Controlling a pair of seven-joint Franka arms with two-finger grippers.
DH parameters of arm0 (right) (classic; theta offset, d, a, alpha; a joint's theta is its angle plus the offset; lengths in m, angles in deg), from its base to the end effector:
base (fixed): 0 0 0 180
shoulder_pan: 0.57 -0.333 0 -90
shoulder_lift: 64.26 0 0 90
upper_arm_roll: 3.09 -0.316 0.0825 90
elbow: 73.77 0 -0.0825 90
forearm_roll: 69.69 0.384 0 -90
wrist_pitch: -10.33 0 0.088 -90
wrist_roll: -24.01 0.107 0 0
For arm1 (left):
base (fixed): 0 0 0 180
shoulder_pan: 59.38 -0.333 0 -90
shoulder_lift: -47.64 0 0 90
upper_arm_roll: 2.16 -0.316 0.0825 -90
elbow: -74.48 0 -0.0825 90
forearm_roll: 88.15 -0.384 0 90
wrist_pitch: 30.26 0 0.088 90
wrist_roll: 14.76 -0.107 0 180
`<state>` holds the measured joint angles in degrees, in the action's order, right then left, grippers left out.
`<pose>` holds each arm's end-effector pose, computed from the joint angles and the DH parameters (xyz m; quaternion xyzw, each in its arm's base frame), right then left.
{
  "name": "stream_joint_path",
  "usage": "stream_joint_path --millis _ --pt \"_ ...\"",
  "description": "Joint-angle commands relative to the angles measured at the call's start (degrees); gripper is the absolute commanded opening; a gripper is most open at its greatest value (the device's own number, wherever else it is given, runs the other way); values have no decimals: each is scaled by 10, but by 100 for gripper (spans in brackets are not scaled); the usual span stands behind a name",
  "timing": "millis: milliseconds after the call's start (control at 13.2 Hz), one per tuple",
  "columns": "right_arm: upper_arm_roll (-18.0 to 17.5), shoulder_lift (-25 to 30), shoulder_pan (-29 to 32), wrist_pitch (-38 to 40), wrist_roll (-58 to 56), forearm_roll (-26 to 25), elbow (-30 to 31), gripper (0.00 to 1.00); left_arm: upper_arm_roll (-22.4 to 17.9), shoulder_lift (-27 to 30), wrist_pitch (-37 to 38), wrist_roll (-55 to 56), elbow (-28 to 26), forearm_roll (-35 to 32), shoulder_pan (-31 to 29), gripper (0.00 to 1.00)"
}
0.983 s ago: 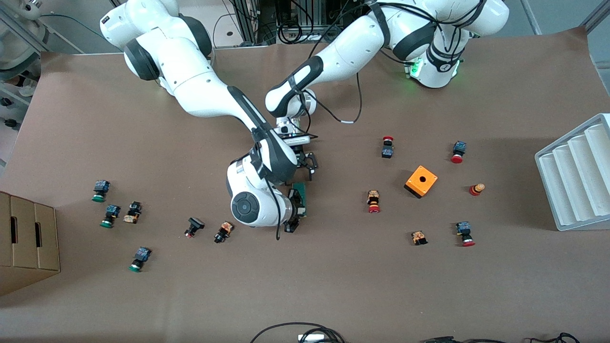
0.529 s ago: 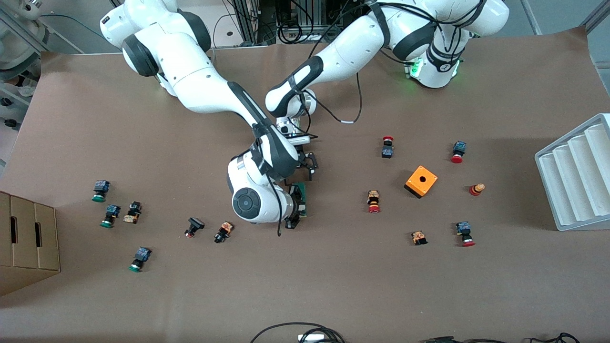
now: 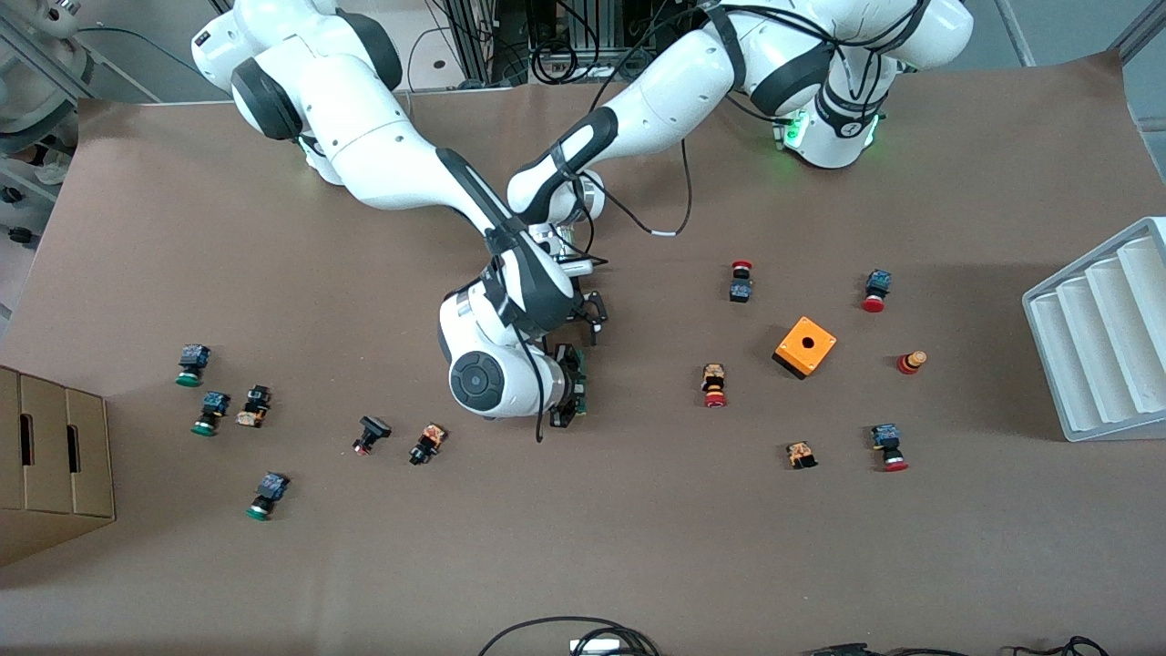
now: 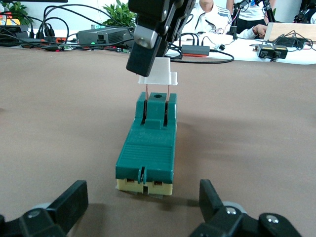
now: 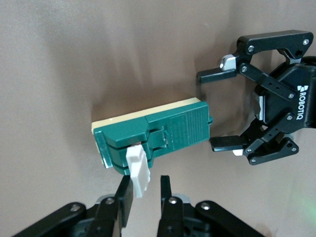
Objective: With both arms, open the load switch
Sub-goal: 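Push the white lever fully down onto the switch body with the right gripper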
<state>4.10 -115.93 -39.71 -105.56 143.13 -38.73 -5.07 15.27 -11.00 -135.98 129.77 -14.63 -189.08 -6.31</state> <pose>0.6103 0.4467 0.2353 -0.6355 0.7483 0.1898 0.0138 0.3167 -0.5865 0.0609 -0.8216 -0.0802 -0.5635 0.0314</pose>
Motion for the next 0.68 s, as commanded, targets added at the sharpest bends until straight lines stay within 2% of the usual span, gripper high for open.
stream_joint_path --millis 0,227,605 --pt "-4 32 -8 8 -5 11 35 29 -6 -20 3 14 14 -4 5 100" --pt "-4 53 -11 6 -15 10 71 29 -6 -22 3 14 14 -4 5 100" --pt "-11 62 -11 3 -19 -1 88 29 -6 -24 3 15 14 -18 5 100"
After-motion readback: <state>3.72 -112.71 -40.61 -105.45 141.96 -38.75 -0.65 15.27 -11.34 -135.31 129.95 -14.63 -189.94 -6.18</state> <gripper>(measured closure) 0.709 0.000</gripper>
